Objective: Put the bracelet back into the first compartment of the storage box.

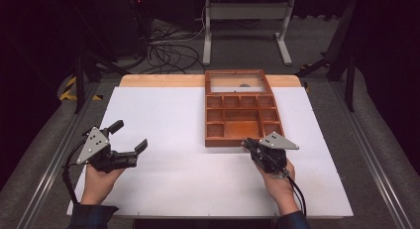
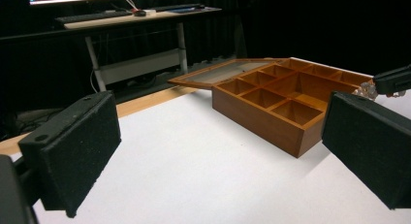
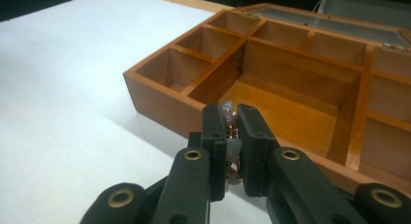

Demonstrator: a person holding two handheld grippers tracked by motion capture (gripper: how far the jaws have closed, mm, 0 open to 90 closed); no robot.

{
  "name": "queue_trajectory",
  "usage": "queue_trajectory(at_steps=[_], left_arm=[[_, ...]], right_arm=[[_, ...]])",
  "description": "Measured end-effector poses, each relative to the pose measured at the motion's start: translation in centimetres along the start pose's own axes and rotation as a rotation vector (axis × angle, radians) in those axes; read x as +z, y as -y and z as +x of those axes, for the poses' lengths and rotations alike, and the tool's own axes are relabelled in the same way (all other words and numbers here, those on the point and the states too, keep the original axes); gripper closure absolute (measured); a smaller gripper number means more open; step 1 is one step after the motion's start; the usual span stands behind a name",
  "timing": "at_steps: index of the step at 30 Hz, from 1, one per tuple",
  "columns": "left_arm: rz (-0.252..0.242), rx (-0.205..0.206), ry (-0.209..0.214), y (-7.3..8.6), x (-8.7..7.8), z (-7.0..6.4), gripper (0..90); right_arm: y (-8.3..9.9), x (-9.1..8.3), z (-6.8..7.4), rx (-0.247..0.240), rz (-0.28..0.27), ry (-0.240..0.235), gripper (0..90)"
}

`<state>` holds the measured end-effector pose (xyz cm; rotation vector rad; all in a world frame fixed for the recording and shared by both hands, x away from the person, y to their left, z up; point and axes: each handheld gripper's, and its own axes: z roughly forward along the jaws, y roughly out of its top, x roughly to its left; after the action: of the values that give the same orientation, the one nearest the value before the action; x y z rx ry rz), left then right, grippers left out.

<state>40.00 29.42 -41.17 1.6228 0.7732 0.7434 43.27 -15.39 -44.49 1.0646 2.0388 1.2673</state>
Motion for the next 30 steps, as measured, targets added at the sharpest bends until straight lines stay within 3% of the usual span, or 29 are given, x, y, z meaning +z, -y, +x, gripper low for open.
queue_trajectory(at_steps=[30], left_arm=[[0.019, -0.002, 0.011, 0.3, 0.2, 0.1, 1.4]], right_arm=[[-3.5, 0.6, 0.0, -0.02, -0.101, -0.003, 83.2]])
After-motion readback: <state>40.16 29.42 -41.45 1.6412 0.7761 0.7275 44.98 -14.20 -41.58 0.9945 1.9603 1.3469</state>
